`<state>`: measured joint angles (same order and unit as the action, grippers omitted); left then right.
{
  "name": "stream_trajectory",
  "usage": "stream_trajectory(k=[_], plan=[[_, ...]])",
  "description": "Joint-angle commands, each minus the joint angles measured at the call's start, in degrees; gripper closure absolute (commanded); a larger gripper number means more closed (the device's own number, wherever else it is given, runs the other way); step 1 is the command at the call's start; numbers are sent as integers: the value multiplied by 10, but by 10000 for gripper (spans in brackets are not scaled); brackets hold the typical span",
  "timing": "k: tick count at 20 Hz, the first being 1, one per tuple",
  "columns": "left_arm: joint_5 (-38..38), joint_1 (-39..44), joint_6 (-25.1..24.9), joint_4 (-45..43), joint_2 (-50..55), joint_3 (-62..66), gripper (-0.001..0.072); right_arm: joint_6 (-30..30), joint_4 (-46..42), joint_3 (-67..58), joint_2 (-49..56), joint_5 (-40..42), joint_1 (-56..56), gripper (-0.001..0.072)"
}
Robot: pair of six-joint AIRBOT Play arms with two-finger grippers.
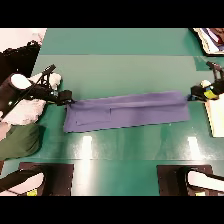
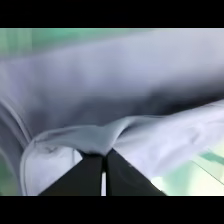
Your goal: Fold the shirts.
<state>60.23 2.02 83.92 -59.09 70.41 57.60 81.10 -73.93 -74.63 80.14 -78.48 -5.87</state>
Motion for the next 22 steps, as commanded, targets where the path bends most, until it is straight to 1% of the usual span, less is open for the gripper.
stream_trajectory(k=[1,2,3,4,5,6,8,10,11,12,13,14,15,16,18,20,22], plan=[[-54,0,-4,-7,51,28,686,1,40,-82,97,14,5,688],[-62,0,-4,-7,51,28,684,1,40,-100,115,13,5,648],[-64,0,-4,-7,51,28,655,1,40,-118,131,10,5,475],[-63,0,-3,-6,51,29,369,-1,45,-133,144,4,5,338],[-59,0,-2,-4,50,29,154,-8,59,-145,152,-3,0,302],[-45,0,-2,-5,48,35,185,-21,76,-153,157,-15,-8,296],[3,0,-4,-7,47,59,364,-38,98,-156,157,-36,-31,295],[50,0,-6,-6,47,84,549,-53,99,-153,157,-69,-61,295],[64,0,-11,-3,47,91,670,-61,100,-145,157,-82,-79,295],[72,1,-15,1,47,94,685,-71,100,-130,157,-90,-93,294],[75,1,-15,9,47,94,685,-78,100,-111,157,-90,-108,229],[78,3,-14,12,47,94,685,-82,100,-87,158,-82,-123,137],[78,7,-14,13,47,94,686,-82,102,-61,160,-69,-137,112],[75,15,-14,11,47,94,686,-100,119,-40,166,-65,-148,113],[54,36,-14,12,49,94,686,-139,182,-11,190,-79,-162,117],[27,58,-6,12,49,94,686,-155,236,0,217,-86,-159,119],[3,79,9,12,50,94,686,-159,254,2,236,-85,-142,122]])
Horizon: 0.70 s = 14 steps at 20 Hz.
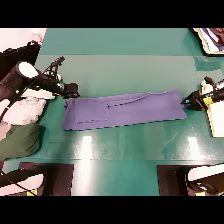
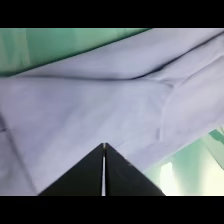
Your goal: Fold the shirts.
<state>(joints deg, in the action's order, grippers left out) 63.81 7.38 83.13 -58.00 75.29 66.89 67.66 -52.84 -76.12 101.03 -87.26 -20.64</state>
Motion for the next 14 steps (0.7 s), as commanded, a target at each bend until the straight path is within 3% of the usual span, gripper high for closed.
stream_trajectory(k=[1,2,4,5,6,9,14], plan=[[-39,35,25,1,2,1,686,-30,44,17,34,4,17,170],[-46,47,26,1,3,1,686,-35,44,17,37,9,30,230],[-74,78,45,1,10,0,686,-54,44,12,36,16,52,555],[-94,96,56,2,18,0,686,-61,44,4,36,11,60,660],[-115,117,62,4,30,2,687,-63,45,-8,33,4,67,690],[-150,172,66,38,89,34,687,-57,53,-49,-6,-22,80,691],[-150,249,76,46,222,138,687,9,57,-117,-115,-43,129,691]])
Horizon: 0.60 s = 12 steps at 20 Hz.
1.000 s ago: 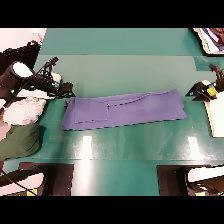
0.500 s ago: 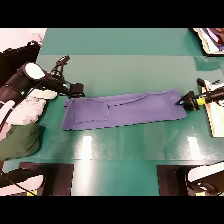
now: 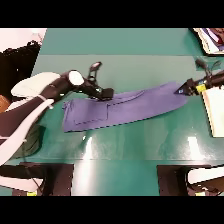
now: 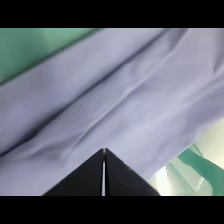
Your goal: Fold the shirts.
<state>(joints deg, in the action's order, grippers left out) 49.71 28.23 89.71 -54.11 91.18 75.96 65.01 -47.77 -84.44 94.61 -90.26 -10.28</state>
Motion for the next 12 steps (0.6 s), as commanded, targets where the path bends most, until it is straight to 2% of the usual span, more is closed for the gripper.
stream_trajectory(k=[1,6,12], plan=[[-9,50,18,7,83,61,687,38,24,-42,-71,-12,36,691],[-18,72,34,36,136,86,687,40,136,-77,-118,-12,88,691],[-42,86,33,48,142,87,687,42,138,-88,-118,2,190,691]])
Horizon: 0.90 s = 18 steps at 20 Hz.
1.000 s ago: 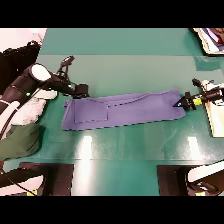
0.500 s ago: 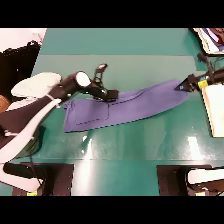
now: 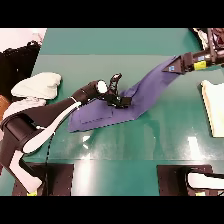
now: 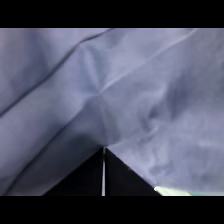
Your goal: Fold the shirts.
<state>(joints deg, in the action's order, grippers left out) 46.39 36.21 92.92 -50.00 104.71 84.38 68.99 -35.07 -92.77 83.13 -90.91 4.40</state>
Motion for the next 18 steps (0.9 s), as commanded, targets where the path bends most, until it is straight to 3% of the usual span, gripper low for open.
stream_trajectory(k=[1,7,9,14,18], plan=[[-6,6,1,6,9,2,687,3,11,-5,-4,10,58,691],[1,0,-3,0,5,3,687,2,11,-5,-4,30,127,691],[36,-17,-3,-19,-7,15,687,1,11,-5,-4,41,147,691],[118,-135,-3,-128,-120,24,686,-8,10,-5,4,108,224,690],[160,-264,-3,-230,-244,24,686,-39,11,-5,55,239,342,687]])
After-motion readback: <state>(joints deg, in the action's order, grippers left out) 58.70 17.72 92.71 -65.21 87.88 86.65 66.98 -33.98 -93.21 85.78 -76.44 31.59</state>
